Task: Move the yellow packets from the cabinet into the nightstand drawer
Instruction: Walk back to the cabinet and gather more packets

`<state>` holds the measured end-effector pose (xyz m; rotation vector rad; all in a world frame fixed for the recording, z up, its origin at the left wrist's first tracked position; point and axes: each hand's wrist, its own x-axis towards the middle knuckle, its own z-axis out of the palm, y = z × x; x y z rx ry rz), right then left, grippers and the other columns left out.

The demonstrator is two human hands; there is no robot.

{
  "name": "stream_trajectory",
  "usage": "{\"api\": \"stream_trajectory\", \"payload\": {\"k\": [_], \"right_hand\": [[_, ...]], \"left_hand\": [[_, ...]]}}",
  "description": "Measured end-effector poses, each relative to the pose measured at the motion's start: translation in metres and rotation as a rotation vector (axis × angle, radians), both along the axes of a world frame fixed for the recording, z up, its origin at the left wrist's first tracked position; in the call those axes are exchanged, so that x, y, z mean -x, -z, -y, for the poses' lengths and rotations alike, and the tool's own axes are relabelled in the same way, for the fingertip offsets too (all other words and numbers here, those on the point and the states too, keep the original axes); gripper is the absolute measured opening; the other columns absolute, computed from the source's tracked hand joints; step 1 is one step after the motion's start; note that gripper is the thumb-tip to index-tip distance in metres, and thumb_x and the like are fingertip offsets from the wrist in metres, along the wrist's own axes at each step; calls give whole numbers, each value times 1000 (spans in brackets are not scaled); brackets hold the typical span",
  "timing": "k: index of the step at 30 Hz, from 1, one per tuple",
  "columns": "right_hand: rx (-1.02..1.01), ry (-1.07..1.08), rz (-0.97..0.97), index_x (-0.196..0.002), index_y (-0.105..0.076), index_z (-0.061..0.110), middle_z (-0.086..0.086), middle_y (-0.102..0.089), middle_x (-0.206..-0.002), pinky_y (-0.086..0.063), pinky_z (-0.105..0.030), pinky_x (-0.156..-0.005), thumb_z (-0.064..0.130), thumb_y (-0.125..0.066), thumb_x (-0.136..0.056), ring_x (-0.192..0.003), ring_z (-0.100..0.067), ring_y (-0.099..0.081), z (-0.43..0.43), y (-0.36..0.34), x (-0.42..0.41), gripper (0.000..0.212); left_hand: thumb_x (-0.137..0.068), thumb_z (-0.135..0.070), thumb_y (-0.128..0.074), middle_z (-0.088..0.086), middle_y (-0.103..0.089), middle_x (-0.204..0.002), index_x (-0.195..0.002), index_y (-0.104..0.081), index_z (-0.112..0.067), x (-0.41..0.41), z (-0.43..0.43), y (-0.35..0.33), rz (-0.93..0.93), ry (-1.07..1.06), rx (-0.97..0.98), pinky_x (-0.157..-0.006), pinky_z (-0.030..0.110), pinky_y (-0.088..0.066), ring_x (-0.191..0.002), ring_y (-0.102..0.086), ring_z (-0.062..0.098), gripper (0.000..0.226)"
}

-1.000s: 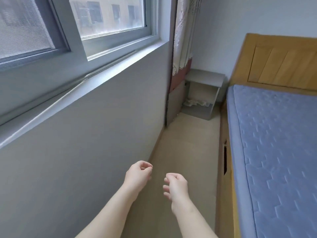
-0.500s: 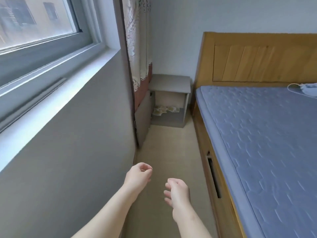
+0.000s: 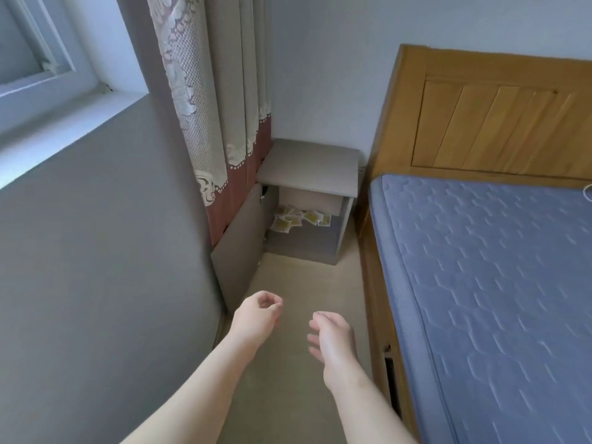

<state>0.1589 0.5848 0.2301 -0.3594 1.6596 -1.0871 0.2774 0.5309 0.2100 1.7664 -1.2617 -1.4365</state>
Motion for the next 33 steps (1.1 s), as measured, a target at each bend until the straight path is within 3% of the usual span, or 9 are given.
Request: {"api": "stream_trajectory", "payload": {"k": [8,11,14,18,22,25,28,30,33], "right_hand": [[-48,-43,-28,-85,-55,20,-7,-60,-98,-50,-38,-89,12,-48,-95,-109,-30,-58,196,44,36,14],[-92,-30,-55,-87,-56,17,-13,-63,-110,-49,-41,-90,11,-50,-94,-107,-31,-58,285,67,46,11],[-118,-46,-72,-87,-55,15,-19,-62,-108,-50,-31,-69,9,-50,-94,-92,-33,-61,360,88,58,10],[-147,-100,-102,-82,-53,12,-8,-53,-76,-38,-19,-50,4,-49,-93,-61,-16,-47,444,137,74,15],[-171,-194,-157,-78,-55,15,-3,-55,-72,-42,-30,-69,4,-53,-90,-76,-23,-53,525,222,88,17],[-145,-289,-232,-71,-56,19,-4,-58,-70,-39,-30,-68,14,-56,-84,-78,-24,-55,582,302,94,14],[-136,-389,-317,-69,-58,18,-5,-55,-65,-37,-28,-62,13,-57,-86,-67,-23,-52,633,388,104,18],[-110,-459,-370,-82,-66,9,-2,-54,-64,-35,-25,-58,6,-56,-88,-63,-18,-51,663,443,111,12],[-81,-524,-477,-104,-67,4,-9,-66,-94,-39,-24,-68,6,-55,-89,-95,-27,-62,709,520,121,19]], "left_hand": [[-89,-13,-52,-4,-58,-66,-76,-60,-22,31,197,41,10,-13,10,-62,24,-41,-60,-52,14,18],[-89,-14,-51,-5,-58,-66,-79,-60,-23,41,291,62,46,34,-1,-59,21,-40,-58,-49,12,16],[-90,-17,-51,-5,-59,-74,-80,-59,-26,51,367,80,106,80,-7,-56,21,-39,-63,-51,12,16],[-92,-21,-52,-5,-60,-83,-84,-59,-26,60,445,119,180,104,-50,-58,19,-39,-75,-53,14,11],[-93,-23,-53,-4,-65,-97,-86,-57,-30,70,517,192,232,97,-84,-68,22,-42,-84,-59,15,10],[-92,-20,-56,0,-67,-100,-77,-54,-32,79,564,266,263,55,-79,-75,24,-44,-91,-62,19,19],[-91,-15,-55,2,-67,-109,-95,-63,-23,87,608,344,310,52,-68,-81,24,-44,-102,-61,22,12],[-91,-14,-54,3,-66,-115,-110,-63,-18,91,632,398,353,70,-38,-85,23,-44,-108,-60,22,22],[-92,-14,-53,7,-64,-120,-117,-60,-15,91,666,475,370,77,20,-90,26,-45,-113,-58,24,26]]}}
